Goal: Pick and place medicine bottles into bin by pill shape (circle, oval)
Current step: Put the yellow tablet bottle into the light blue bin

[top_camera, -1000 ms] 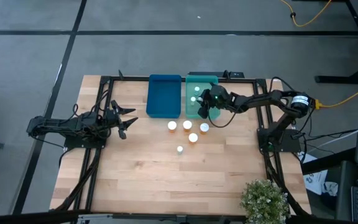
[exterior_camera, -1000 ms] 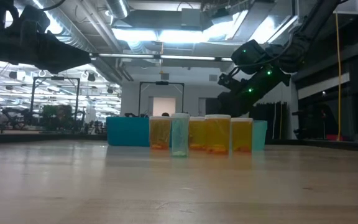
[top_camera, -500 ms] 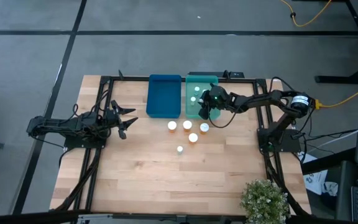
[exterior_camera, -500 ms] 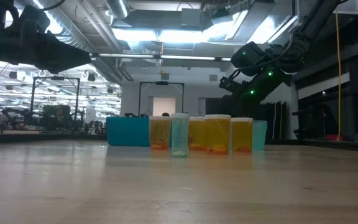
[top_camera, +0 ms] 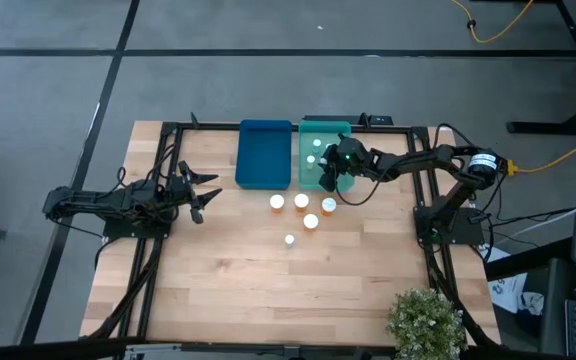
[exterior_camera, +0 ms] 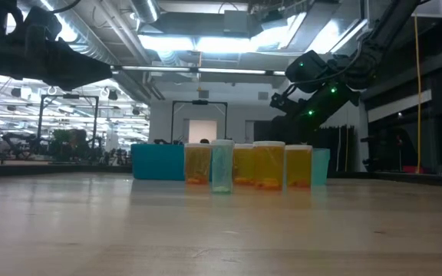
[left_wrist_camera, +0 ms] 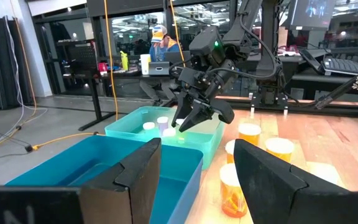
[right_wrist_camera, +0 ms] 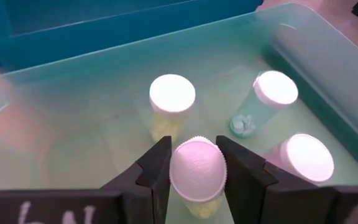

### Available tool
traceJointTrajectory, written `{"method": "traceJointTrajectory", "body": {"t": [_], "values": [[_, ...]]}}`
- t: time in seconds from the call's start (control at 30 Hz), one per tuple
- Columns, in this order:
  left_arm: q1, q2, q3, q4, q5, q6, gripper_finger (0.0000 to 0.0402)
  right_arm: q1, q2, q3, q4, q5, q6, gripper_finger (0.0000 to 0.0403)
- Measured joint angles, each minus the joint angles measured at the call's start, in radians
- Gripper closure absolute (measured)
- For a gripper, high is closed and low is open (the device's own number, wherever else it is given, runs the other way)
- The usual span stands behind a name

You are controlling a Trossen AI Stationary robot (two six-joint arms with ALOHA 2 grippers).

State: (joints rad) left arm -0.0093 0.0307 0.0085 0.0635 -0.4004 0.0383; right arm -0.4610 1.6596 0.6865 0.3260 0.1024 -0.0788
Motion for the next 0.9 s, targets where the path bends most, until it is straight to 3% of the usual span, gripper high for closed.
{"method": "traceJointTrajectory", "body": {"t": [0.57, 0.9], "values": [[0.0, 0.0, 0.0, 0.0, 0.0, 0.0, 0.0207, 0.0, 0.0, 0.0, 0.0, 0.0, -0.008, 0.0276], [0.0, 0.0, 0.0, 0.0, 0.0, 0.0, 0.0207, 0.0, 0.0, 0.0, -0.003, 0.001, -0.002, 0.0205]]}}
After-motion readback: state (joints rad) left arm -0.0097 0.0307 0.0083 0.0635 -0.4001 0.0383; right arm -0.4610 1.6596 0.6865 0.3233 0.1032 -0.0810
